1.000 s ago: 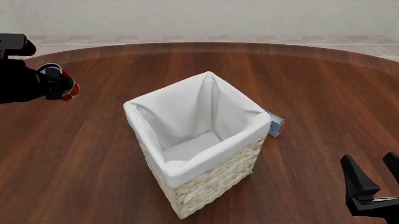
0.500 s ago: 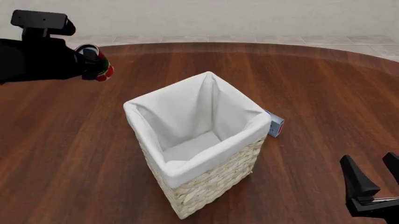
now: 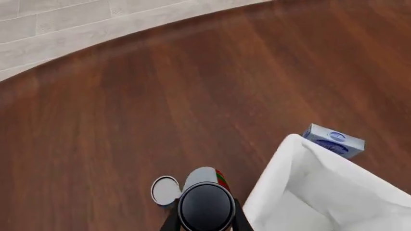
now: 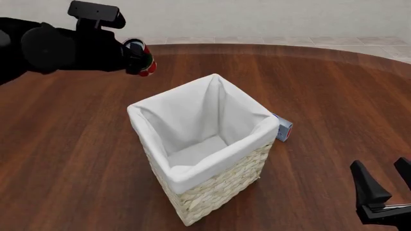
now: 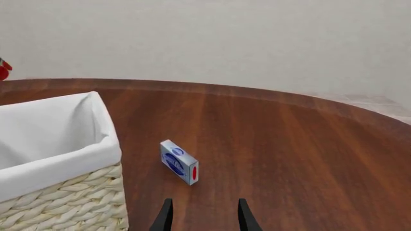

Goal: Pick up the tomato sauce, and put it in the basket.

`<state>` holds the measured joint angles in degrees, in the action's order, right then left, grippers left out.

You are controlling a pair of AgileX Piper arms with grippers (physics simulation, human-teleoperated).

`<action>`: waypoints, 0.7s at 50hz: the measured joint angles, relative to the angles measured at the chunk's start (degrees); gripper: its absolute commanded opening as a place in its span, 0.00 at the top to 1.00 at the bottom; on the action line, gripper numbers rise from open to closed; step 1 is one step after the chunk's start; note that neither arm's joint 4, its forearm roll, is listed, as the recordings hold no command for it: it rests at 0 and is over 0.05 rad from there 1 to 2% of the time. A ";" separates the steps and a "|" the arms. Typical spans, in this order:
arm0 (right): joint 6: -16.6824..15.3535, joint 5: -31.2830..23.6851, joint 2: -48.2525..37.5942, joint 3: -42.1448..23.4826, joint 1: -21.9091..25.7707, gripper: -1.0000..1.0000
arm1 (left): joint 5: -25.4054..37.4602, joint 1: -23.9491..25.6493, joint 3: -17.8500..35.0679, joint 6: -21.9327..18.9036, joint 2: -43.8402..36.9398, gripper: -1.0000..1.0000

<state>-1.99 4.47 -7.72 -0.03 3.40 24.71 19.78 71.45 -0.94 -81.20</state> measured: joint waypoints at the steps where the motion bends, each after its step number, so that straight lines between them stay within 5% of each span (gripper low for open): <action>1: -0.01 0.02 -0.02 0.00 0.00 0.00 | 0.03 0.34 0.29 0.02 -0.28 1.00; 35: -0.64 0.01 -0.08 0.01 0.19 0.00 | 1.66 13.27 5.30 2.79 -4.61 1.00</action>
<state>-2.63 4.47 -7.79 -0.02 3.60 26.37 33.05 76.75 1.85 -85.81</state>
